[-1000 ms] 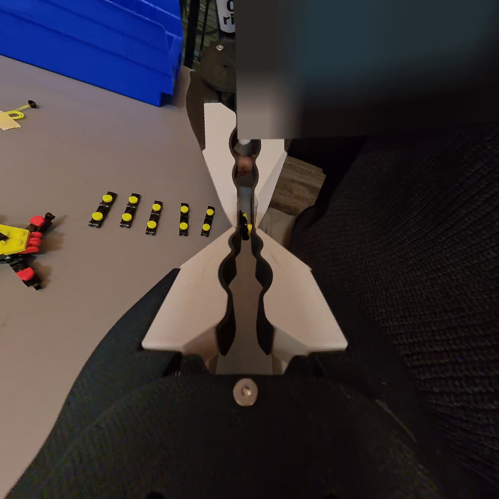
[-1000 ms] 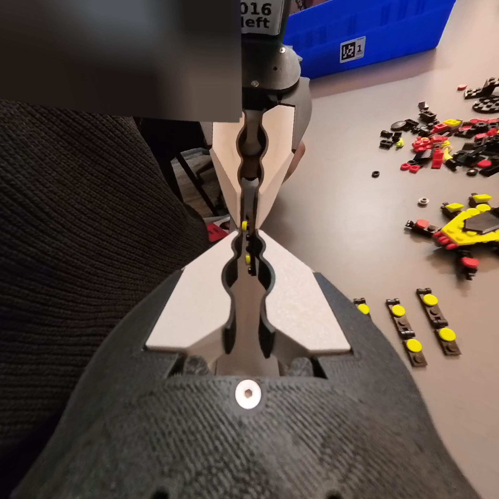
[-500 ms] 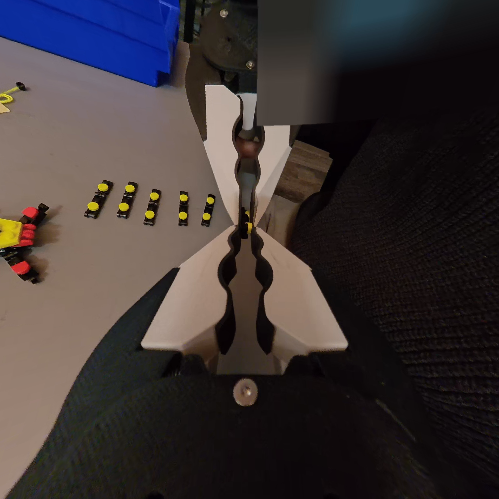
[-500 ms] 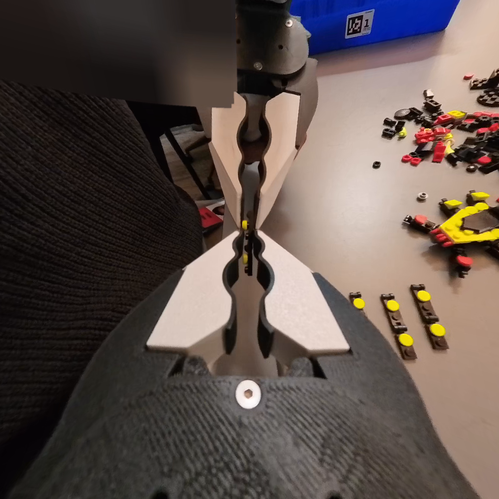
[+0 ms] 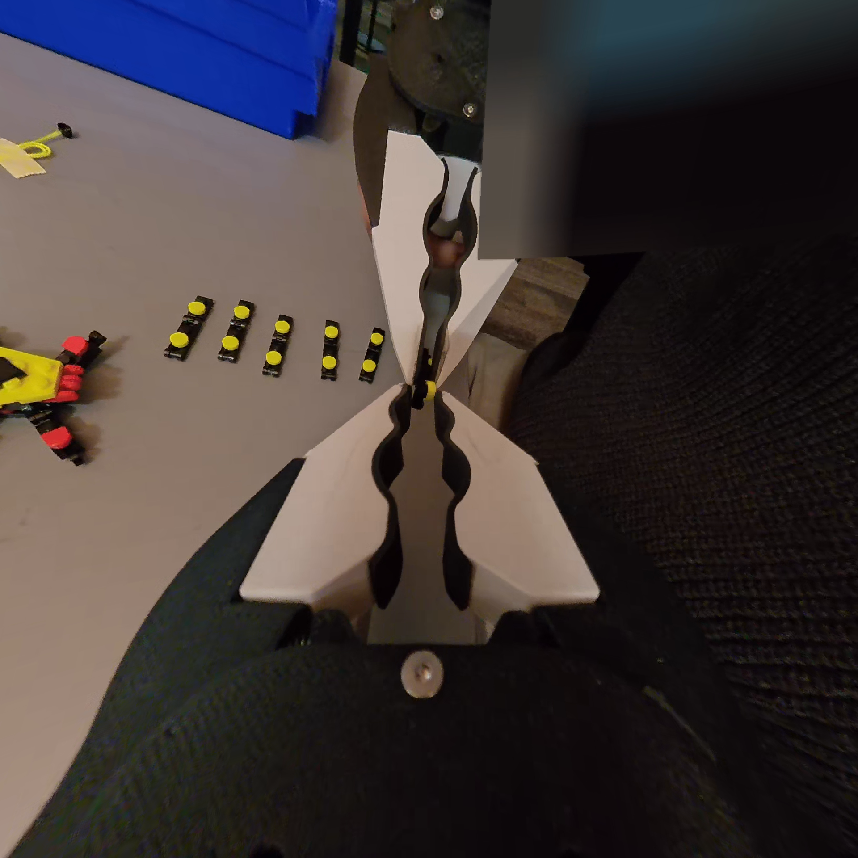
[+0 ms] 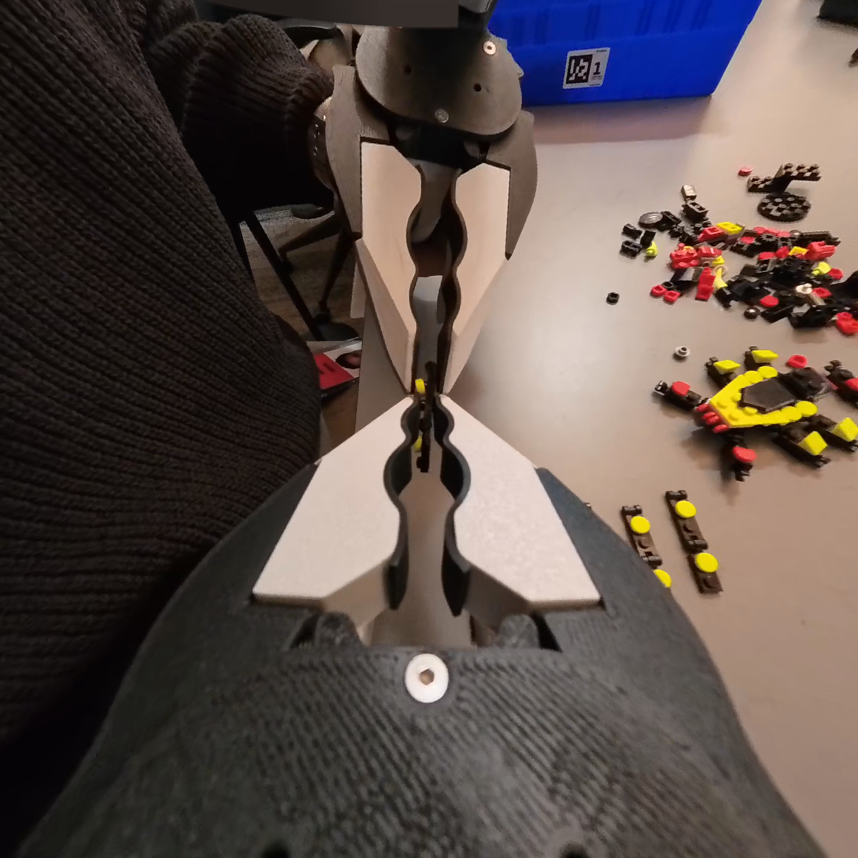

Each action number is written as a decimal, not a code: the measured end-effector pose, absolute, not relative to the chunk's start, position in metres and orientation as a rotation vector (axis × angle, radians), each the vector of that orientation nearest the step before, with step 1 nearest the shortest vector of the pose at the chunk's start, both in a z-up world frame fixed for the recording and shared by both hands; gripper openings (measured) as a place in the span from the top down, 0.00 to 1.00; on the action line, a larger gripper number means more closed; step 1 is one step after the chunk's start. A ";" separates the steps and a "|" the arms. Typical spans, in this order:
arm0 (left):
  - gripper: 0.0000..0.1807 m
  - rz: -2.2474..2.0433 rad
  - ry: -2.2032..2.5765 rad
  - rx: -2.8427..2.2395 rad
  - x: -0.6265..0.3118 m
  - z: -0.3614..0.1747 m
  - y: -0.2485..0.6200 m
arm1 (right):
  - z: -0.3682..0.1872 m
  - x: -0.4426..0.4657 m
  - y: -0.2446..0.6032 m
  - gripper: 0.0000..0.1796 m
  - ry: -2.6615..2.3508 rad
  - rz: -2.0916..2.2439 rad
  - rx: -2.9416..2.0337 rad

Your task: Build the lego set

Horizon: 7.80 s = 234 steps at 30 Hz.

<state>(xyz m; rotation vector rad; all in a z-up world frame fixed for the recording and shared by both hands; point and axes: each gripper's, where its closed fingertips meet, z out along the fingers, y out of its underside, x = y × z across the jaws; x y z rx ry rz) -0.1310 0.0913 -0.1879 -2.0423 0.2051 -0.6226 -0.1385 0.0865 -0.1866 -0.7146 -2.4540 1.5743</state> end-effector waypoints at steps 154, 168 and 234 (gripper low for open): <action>0.99 -1.007 -0.552 -1.786 -0.198 -0.184 0.104 | -0.179 -0.174 0.134 0.85 -2.219 1.288 -0.761; 0.99 -1.117 -0.476 -1.855 -0.168 -0.191 0.107 | -0.204 -0.170 0.115 0.96 -2.314 0.983 -0.530; 0.87 -1.056 -0.353 -1.994 -0.158 -0.204 0.101 | -0.214 -0.195 0.231 0.95 -2.185 0.874 -0.946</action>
